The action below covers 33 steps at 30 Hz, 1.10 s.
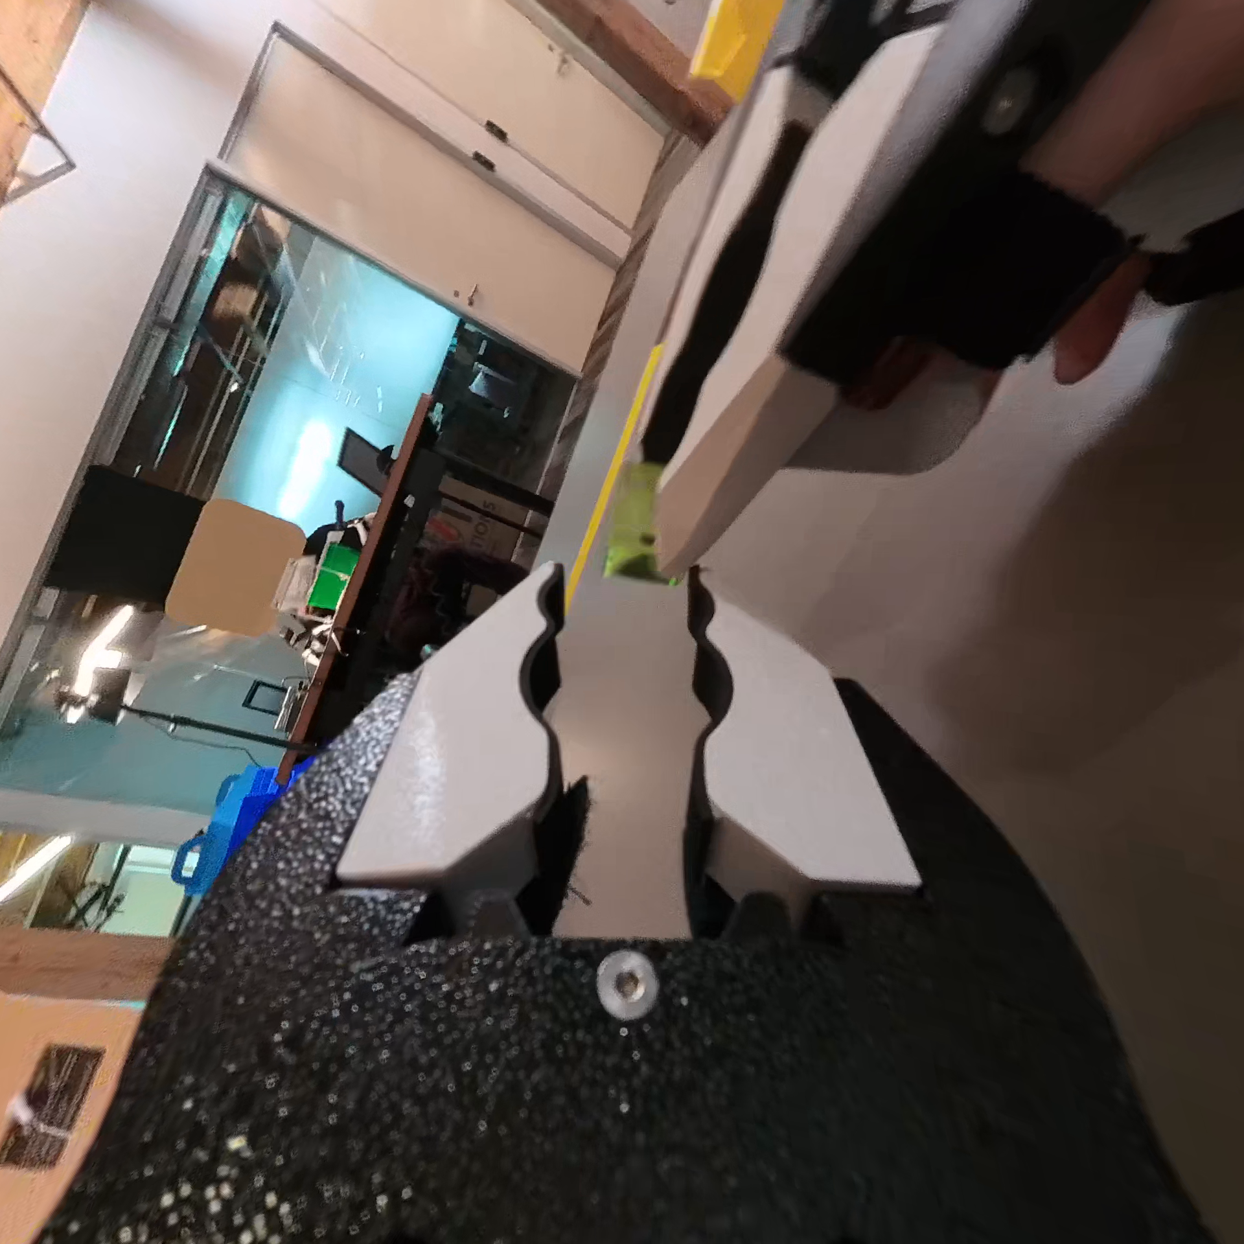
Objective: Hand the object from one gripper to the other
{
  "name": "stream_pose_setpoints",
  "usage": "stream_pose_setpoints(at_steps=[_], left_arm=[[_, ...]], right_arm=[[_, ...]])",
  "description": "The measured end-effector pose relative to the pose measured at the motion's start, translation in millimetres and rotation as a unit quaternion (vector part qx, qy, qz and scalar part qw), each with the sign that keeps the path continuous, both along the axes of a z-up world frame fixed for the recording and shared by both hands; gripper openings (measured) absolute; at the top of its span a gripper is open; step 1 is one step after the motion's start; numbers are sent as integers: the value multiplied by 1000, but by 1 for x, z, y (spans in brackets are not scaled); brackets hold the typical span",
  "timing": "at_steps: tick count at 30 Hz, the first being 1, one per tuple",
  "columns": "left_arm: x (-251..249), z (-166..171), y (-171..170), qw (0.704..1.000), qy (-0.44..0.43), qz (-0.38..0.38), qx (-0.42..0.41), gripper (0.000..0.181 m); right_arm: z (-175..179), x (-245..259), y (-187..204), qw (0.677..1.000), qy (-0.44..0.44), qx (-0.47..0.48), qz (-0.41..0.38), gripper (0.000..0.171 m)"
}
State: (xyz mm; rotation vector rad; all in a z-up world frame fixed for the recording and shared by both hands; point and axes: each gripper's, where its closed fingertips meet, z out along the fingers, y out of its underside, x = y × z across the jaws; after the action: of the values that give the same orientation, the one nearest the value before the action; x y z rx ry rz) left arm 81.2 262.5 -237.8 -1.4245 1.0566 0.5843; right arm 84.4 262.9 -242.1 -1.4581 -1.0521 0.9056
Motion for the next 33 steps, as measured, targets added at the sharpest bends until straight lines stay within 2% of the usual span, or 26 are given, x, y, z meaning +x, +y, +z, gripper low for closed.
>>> stream_pose_setpoints(at_steps=[1,3,6,8,11,14,18,22,25,27,30,33], left_arm=[[-5,5,1,1000,-14,9,9,36],[-18,13,4,998,-58,27,19,41],[-44,20,9,985,-161,61,32,37],[-55,21,11,969,-238,56,30,23],[-62,29,9,934,-356,5,32,0],[-79,36,8,905,-423,4,42,0],[-90,32,10,896,-443,13,37,0],[-90,33,8,894,-446,7,37,0],[-87,31,9,895,-445,2,29,0],[-86,30,9,895,-445,-1,27,0],[-86,31,8,892,-452,-5,25,0],[-87,31,8,889,-457,-6,25,0]], right_arm=[[0,3,5,1000,-1,7,-11,30],[-1,9,16,999,-3,24,-39,29],[9,21,30,994,25,59,-87,29],[16,27,36,989,38,87,-114,29],[19,30,37,984,37,116,-131,29],[22,29,33,979,29,150,-134,29],[36,37,28,970,26,186,-153,29],[85,71,4,959,51,212,-182,29],[108,114,-13,957,-6,206,-204,29],[108,150,-16,960,-60,166,-218,29],[90,216,-14,957,-150,64,-241,29],[59,292,-10,924,-232,-45,-300,29]])
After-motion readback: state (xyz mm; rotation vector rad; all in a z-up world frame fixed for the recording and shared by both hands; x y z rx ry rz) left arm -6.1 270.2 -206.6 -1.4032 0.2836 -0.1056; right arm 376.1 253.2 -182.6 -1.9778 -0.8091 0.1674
